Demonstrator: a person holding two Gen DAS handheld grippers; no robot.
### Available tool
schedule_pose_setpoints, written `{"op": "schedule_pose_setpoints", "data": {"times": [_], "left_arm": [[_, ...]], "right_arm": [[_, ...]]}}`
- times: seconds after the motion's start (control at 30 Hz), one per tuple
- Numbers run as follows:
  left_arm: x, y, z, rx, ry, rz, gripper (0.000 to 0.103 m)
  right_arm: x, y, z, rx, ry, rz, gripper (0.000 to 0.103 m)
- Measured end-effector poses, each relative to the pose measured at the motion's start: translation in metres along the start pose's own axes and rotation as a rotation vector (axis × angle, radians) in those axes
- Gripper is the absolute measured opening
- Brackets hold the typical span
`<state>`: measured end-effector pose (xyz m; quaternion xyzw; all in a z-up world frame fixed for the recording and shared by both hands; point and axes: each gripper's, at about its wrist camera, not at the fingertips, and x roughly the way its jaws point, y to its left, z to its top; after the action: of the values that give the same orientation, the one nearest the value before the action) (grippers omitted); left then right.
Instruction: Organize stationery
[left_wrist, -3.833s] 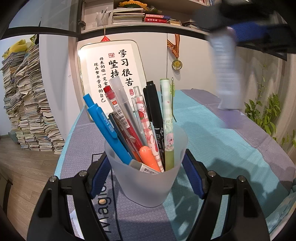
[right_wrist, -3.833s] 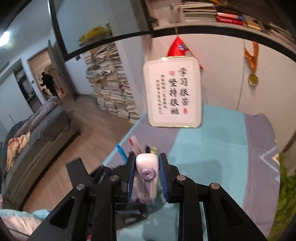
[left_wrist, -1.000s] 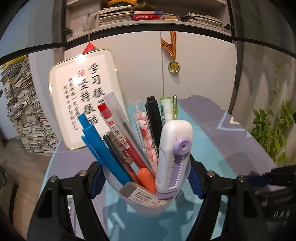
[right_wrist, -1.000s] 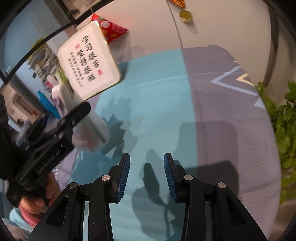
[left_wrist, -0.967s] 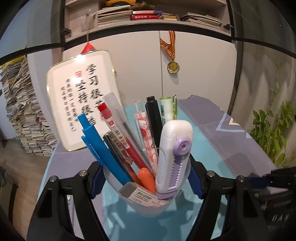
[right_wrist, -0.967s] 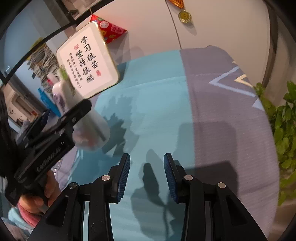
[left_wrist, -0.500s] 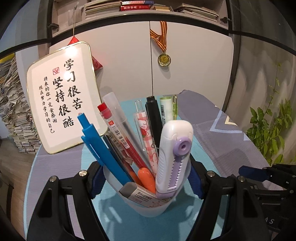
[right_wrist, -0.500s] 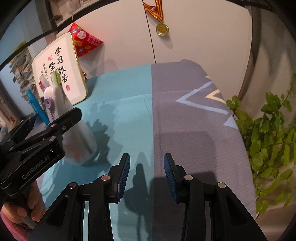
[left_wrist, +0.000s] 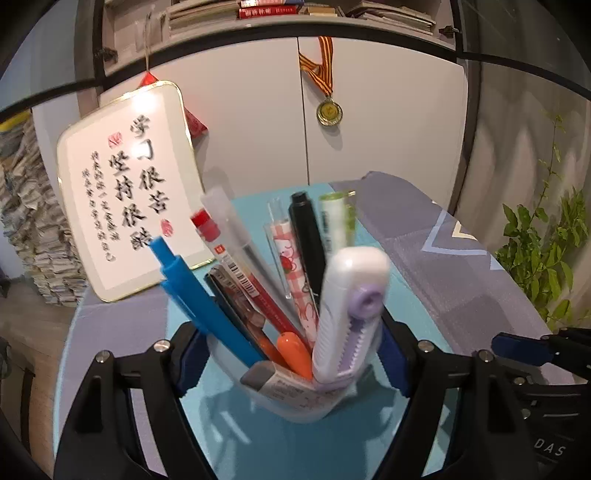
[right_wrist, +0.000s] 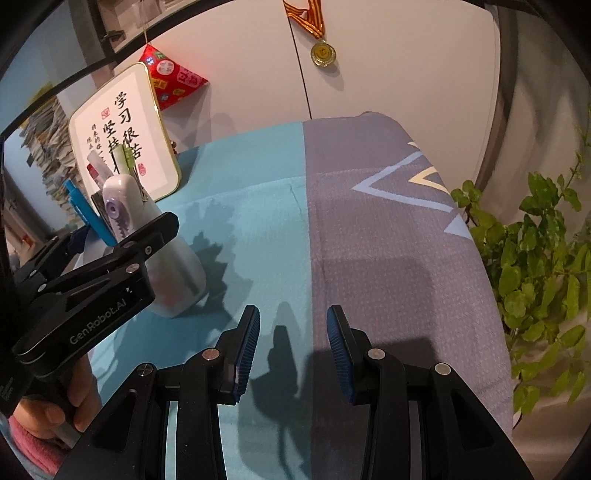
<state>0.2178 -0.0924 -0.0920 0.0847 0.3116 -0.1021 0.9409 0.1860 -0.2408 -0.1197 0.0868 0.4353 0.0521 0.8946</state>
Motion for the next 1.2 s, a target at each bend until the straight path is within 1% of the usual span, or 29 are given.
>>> {"op": "schedule_pose_setpoints", "data": {"times": [0.07,0.13,0.2,0.37,0.63,0.87,1.0,1.03,1.07,1.1,1.2], "left_arm": [[-0.009,-0.001,0.0,0.017,-0.028,0.018,0.084],[-0.018,-0.003,0.0,0.035,-0.049,0.026,0.094],[-0.028,-0.003,-0.003,0.048,-0.065,0.031,0.099],[-0.048,0.003,-0.005,0.023,-0.07,0.019,0.099],[-0.095,0.014,-0.014,-0.032,-0.061,0.048,0.101],[-0.139,0.018,-0.029,-0.035,-0.098,0.056,0.102],[-0.162,0.022,-0.038,-0.043,-0.123,0.043,0.102],[-0.17,0.023,-0.04,-0.047,-0.135,0.043,0.102],[-0.176,0.024,-0.042,-0.052,-0.145,0.045,0.102],[-0.183,0.026,-0.044,-0.057,-0.156,0.044,0.102],[-0.2,0.03,-0.048,-0.064,-0.184,0.042,0.102]], "right_arm": [[-0.004,0.0,-0.001,0.0,-0.005,-0.004,0.039],[-0.008,0.001,-0.002,0.0,-0.011,-0.004,0.039],[-0.012,0.002,-0.003,-0.001,-0.018,-0.003,0.039],[-0.027,0.01,-0.007,-0.021,-0.039,-0.007,0.039],[-0.06,0.026,-0.016,-0.045,-0.084,-0.02,0.039],[-0.093,0.041,-0.036,-0.065,-0.126,-0.021,0.039],[-0.113,0.052,-0.046,-0.086,-0.166,-0.026,0.04],[-0.118,0.056,-0.05,-0.092,-0.177,-0.03,0.041],[-0.123,0.059,-0.052,-0.095,-0.188,-0.033,0.05],[-0.128,0.061,-0.055,-0.095,-0.206,-0.044,0.054],[-0.144,0.07,-0.062,-0.104,-0.244,-0.05,0.055]]}}
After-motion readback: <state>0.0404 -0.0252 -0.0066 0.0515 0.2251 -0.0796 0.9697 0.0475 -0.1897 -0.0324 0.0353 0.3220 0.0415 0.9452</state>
